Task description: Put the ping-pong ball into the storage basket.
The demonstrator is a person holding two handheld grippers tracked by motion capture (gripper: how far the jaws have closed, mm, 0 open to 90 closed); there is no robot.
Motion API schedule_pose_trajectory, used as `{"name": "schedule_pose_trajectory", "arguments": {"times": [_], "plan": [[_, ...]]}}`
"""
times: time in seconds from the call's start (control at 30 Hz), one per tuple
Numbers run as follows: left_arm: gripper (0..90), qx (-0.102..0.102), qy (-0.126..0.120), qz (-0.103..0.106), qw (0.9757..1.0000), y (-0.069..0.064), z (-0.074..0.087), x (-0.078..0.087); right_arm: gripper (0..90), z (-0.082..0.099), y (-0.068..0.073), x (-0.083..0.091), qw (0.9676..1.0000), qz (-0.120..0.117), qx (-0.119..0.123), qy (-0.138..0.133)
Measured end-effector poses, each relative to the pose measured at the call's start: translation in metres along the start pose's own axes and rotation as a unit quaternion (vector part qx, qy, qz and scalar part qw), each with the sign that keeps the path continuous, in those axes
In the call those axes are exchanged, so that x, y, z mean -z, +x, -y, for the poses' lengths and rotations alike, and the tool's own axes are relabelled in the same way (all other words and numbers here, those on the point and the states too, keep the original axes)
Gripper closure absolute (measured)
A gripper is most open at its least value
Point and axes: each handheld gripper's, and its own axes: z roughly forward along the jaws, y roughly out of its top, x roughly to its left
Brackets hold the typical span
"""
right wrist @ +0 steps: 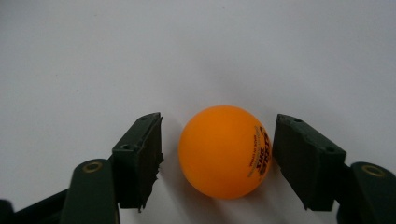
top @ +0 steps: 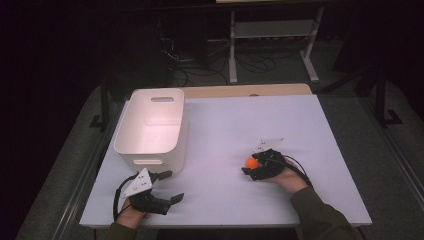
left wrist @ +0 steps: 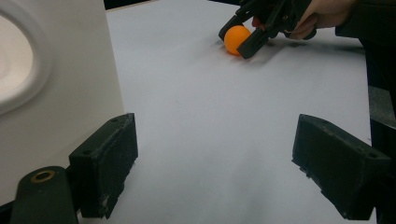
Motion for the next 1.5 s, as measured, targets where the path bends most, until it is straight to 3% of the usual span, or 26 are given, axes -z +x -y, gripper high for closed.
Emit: {"name": "schedule_pose_trajectory", "arguments": {"times": [0.67,1.5], "plan": [[14.0,-0.001,-0.001,0.0,1.0,-0.0002,0.0,0.0,48.5,-0.0005,0.0001,0.002,1.0,-0.001,0.006,0.0],[14.0,0.0,0.0,0.0,1.0,-0.0002,0.0,0.0,49.2,-0.0024,-0.0002,0.0057,0.9999,-0.007,-0.002,-0.008]]}}
